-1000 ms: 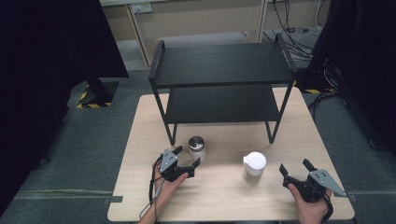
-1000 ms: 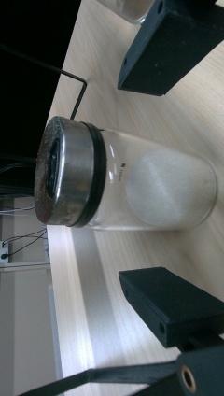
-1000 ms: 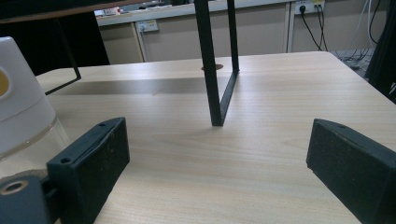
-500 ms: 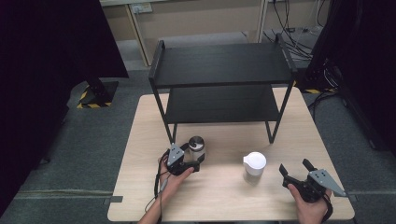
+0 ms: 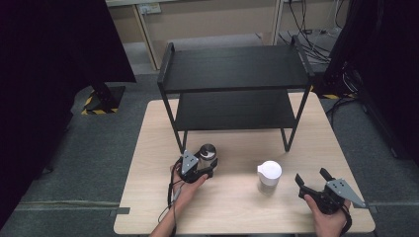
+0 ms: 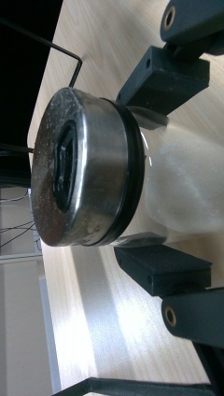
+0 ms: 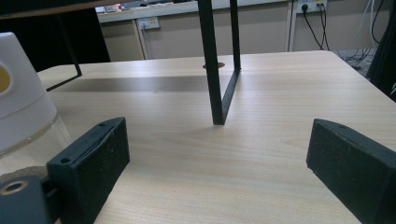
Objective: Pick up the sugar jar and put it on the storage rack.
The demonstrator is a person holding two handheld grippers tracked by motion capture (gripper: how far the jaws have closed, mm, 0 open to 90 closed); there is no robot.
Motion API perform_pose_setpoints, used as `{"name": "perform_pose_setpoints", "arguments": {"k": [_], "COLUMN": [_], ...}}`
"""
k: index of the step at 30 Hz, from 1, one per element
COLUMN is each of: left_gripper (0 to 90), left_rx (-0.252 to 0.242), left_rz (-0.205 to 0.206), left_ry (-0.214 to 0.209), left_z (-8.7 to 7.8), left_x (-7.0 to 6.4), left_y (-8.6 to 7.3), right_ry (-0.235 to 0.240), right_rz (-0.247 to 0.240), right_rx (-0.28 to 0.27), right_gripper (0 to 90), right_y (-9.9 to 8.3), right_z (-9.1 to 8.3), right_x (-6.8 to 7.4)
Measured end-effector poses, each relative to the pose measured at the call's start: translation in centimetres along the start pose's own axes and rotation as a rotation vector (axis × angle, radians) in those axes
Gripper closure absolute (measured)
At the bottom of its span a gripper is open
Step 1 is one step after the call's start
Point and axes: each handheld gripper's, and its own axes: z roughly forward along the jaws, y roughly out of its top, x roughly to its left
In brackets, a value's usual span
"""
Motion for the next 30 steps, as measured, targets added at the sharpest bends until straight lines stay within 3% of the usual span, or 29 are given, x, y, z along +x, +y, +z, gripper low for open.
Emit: {"name": "perform_pose_setpoints", "arguments": {"k": [6, 15, 30], "left_gripper": [29.4, 29.6, 29.6], "left_rx": [-0.005, -0.028, -0.172], "left_rz": [0.005, -0.029, 0.001], "left_ry": [0.005, 0.008, 0.049], "left_z": [-0.1, -0.5, -3.7], "left_x": [-0.1, 0.4, -0.8], "left_y": [-0.1, -0.4, 1.1], "right_ry": [0.000, 0.001, -0.002], "right_rz": [0.000, 0.002, 0.002], "right_rx": [0.000, 0.001, -0.001], "right_gripper": [6.2, 6.2, 6.2], "right_y": [0.0, 0.0, 0.0], "right_z": [0.0, 0.0, 0.0], "right_x": [0.0, 0.0, 0.0]}}
